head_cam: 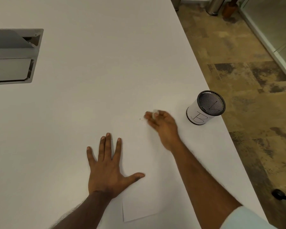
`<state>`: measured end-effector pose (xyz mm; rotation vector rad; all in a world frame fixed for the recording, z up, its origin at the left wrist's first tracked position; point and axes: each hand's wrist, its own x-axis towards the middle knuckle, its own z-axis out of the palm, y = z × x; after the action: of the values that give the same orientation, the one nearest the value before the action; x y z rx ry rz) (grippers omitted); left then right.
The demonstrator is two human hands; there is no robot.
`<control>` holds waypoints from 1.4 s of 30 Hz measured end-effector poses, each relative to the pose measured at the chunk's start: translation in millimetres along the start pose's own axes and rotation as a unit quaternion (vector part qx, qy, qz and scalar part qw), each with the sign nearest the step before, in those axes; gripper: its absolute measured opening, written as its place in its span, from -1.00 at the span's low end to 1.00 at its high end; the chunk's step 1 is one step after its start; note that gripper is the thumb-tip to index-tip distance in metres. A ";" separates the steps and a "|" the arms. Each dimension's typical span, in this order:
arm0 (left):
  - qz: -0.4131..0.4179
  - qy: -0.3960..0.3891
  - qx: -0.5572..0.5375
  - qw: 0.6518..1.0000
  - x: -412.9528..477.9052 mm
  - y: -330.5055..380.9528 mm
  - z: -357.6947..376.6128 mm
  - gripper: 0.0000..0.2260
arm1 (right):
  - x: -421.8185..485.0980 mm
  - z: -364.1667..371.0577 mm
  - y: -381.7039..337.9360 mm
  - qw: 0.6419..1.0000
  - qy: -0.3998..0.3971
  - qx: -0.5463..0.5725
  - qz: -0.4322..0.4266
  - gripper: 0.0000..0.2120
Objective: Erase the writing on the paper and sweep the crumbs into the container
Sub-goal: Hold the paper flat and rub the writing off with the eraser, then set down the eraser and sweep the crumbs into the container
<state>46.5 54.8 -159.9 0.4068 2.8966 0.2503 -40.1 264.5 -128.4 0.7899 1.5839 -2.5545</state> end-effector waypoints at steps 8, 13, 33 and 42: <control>0.000 -0.001 -0.007 1.000 0.9 1.1 -1.0 0.11 | -52.4 -5.3 19.1 0.986 -0.107 -0.092 0.085 -0.86; 0.001 -0.001 -0.010 1.000 1.8 0.0 -0.3 0.11 | -19.0 12.9 20.5 0.987 -0.110 -0.035 0.108 -0.84; -0.003 0.003 -0.032 0.999 0.2 -0.3 -2.4 0.10 | 37.1 4.1 -16.3 0.998 0.049 -0.021 -0.021 -0.91; 0.001 0.012 -0.061 0.998 0.7 -0.7 -4.4 0.06 | 63.6 1.9 -29.4 0.890 0.047 -0.406 -0.202 -0.87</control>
<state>44.6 53.7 -155.9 0.3892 2.8842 0.4324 -104.6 291.7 -131.0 0.5105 2.7663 -1.6986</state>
